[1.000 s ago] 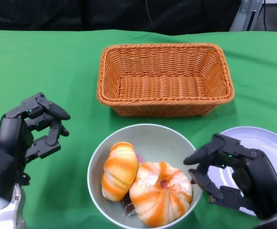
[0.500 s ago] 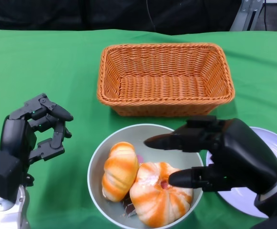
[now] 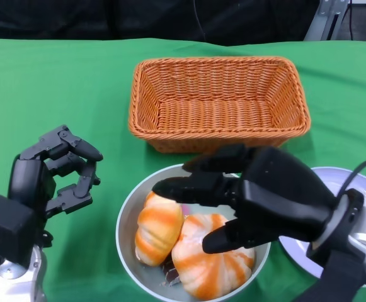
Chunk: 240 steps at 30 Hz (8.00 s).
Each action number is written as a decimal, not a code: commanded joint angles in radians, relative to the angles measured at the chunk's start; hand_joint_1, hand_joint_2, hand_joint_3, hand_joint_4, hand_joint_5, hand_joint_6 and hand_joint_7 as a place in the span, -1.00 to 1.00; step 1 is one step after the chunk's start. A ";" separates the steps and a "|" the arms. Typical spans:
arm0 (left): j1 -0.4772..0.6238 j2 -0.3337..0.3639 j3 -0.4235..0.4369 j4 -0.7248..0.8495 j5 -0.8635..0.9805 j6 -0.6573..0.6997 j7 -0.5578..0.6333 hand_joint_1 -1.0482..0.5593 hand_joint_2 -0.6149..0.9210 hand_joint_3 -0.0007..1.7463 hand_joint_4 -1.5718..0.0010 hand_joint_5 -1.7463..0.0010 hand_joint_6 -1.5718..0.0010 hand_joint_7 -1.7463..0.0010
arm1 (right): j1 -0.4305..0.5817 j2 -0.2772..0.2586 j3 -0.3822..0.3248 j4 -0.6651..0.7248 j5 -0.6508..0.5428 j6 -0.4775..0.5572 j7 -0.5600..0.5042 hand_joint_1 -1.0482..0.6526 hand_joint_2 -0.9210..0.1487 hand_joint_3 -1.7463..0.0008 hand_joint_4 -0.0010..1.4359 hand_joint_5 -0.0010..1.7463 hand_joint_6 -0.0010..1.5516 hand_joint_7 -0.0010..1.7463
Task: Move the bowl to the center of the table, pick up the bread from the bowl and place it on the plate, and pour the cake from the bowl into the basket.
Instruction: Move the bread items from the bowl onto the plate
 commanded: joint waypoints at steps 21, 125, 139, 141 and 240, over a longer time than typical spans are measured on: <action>-0.012 0.021 0.004 -0.027 0.048 0.002 0.030 0.14 0.64 0.09 0.01 -0.90 0.06 -0.59 | -0.202 -0.017 0.219 0.333 -0.230 -0.112 -0.273 -0.67 -0.84 0.98 -0.13 -0.85 -0.23 -0.99; 0.008 0.072 0.003 -0.118 0.111 0.022 0.139 0.28 0.51 0.33 0.00 -0.79 0.00 -0.56 | -0.372 0.136 0.562 0.856 -0.363 0.128 -0.773 -0.11 -0.94 1.00 0.17 0.08 0.45 -0.94; -0.015 0.079 -0.001 -0.048 0.143 -0.031 0.176 0.28 0.55 0.27 -0.02 -0.78 -0.01 -0.55 | -0.429 0.128 0.552 0.925 -0.372 0.093 -0.963 -0.15 -0.94 1.00 0.03 0.54 0.47 -0.85; -0.017 0.081 -0.002 -0.043 0.143 -0.033 0.174 0.27 0.55 0.26 -0.02 -0.78 -0.01 -0.55 | -0.432 0.124 0.549 0.914 -0.369 0.092 -0.954 -0.16 -0.95 0.99 0.05 0.52 0.47 -0.84; -0.050 0.132 0.009 0.074 0.077 -0.057 0.075 0.29 0.50 0.32 -0.03 -0.80 -0.02 -0.54 | 0.441 0.045 -0.384 -0.154 0.381 0.342 -0.339 0.03 -0.98 0.92 0.11 0.73 0.11 -0.01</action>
